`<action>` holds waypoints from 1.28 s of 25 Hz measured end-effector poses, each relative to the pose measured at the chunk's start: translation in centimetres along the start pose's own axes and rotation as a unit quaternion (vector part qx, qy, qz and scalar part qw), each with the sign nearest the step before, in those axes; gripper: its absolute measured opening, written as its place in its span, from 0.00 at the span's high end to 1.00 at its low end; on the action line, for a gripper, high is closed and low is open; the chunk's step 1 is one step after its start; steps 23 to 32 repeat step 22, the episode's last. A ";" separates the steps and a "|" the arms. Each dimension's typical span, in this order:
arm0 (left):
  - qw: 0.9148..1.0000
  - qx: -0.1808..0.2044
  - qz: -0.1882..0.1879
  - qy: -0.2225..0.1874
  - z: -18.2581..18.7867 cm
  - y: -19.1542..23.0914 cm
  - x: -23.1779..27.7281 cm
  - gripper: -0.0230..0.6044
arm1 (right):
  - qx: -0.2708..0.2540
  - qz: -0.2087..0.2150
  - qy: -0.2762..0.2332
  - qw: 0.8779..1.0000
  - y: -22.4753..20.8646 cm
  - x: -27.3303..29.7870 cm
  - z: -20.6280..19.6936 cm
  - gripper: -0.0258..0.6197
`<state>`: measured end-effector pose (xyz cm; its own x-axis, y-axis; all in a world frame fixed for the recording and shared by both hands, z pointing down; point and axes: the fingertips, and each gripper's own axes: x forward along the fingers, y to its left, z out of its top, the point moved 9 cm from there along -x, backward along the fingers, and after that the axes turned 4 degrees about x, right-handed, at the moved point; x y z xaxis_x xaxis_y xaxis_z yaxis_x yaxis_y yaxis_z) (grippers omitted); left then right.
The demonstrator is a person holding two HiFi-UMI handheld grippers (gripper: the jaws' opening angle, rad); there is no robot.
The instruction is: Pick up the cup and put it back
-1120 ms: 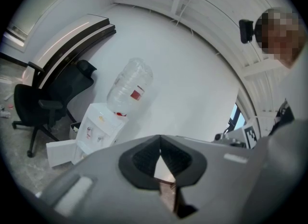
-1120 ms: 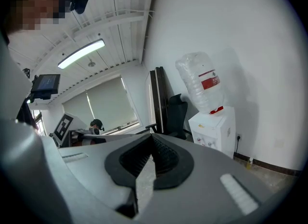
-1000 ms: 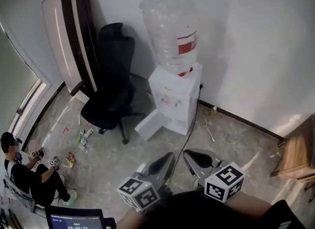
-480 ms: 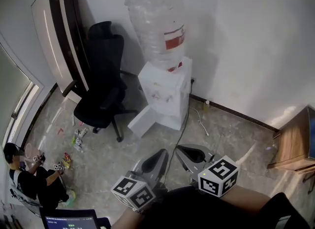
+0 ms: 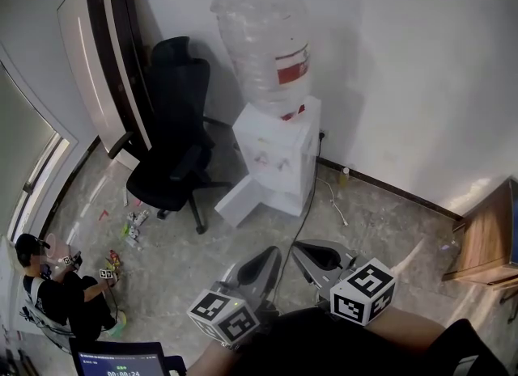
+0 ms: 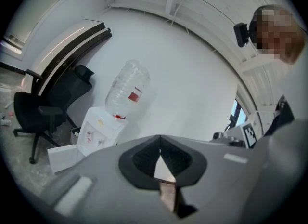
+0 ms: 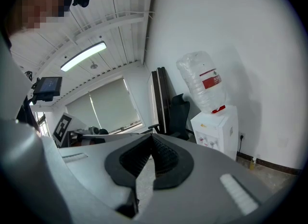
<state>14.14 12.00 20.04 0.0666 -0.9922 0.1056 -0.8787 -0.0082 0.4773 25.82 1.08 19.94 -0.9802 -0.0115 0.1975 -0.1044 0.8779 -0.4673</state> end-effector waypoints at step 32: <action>1.000 0.004 -0.011 -0.006 0.0 0.0 -0.1 0.96 | 0.002 -0.001 -0.003 1.000 0.2 0.0 0.3 0.95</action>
